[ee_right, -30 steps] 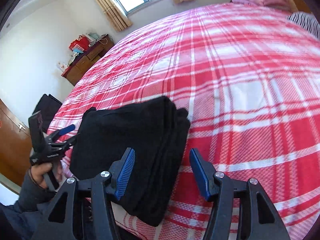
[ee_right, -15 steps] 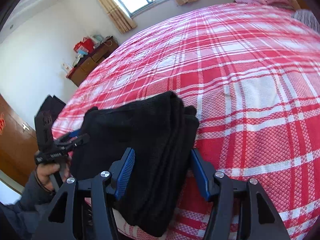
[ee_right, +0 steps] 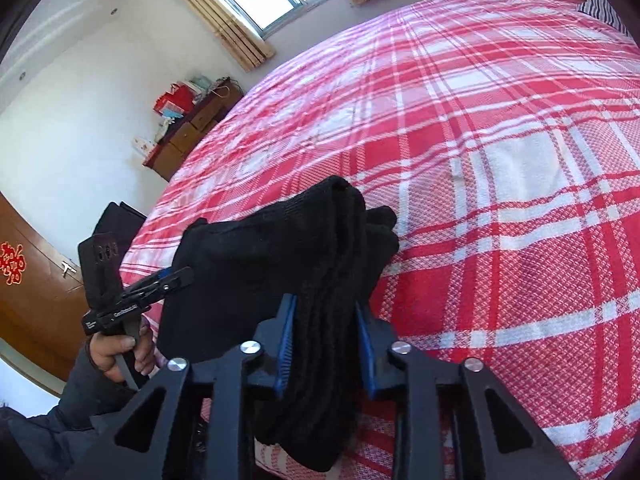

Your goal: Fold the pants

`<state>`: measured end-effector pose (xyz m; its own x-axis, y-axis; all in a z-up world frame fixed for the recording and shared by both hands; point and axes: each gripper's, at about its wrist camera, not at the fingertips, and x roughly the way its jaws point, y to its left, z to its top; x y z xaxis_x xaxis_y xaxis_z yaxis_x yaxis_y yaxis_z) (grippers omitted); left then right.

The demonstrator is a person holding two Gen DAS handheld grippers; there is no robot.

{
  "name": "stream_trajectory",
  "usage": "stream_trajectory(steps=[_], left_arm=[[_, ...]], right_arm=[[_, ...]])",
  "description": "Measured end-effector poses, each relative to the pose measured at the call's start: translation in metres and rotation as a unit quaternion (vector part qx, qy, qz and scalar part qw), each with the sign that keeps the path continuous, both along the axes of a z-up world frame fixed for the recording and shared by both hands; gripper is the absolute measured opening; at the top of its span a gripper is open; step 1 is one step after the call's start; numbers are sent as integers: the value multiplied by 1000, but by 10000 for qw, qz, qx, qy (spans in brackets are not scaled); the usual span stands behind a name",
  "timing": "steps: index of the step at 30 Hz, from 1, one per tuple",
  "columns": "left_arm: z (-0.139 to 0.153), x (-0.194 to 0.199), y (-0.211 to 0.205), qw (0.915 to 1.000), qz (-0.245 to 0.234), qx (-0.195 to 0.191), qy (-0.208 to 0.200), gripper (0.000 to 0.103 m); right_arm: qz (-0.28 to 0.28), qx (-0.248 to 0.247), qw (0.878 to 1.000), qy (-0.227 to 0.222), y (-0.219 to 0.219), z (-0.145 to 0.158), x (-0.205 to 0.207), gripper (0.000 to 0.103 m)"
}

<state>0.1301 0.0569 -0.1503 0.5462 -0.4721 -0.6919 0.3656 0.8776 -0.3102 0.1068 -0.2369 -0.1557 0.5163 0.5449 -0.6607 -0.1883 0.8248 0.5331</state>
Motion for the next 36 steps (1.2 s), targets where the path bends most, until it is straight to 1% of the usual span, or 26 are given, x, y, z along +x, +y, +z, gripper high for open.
stream_trajectory(steps=[2, 3, 5, 8, 14, 19, 23, 27, 32, 36], left_arm=[[2, 1, 4, 9998, 6, -177, 93, 34], [5, 1, 7, 9996, 35, -266, 131, 29], [10, -1, 8, 9996, 53, -250, 118, 19], [20, -6, 12, 9996, 39, -266, 43, 15], [39, -12, 34, 9989, 193, -403, -135, 14], [53, -10, 67, 9965, 611, -467, -330, 14], [63, -10, 100, 9924, 1058, -347, -518, 14], [66, -11, 133, 9863, 1503, -245, -638, 14], [64, -13, 166, 9784, 1946, -208, -665, 14], [62, -16, 185, 9729, 2207, -166, -674, 14]], right_arm=[[46, -54, 10000, -67, 4, 5, -1, 26], [77, -84, 9999, -97, 7, 9, -1, 26], [143, -133, 9997, -158, 11, 16, 1, 25], [275, -167, 9991, -260, 18, 31, 7, 25], [693, -511, 9948, -536, 48, 64, 37, 25], [1143, -650, 9891, -663, 92, 78, 81, 25], [1495, -684, 9836, -740, 133, 81, 114, 25], [1827, -726, 9772, -798, 179, 81, 142, 25], [2126, -719, 9713, -791, 228, 75, 171, 25], [2276, -632, 9689, -738, 256, 68, 188, 25]])
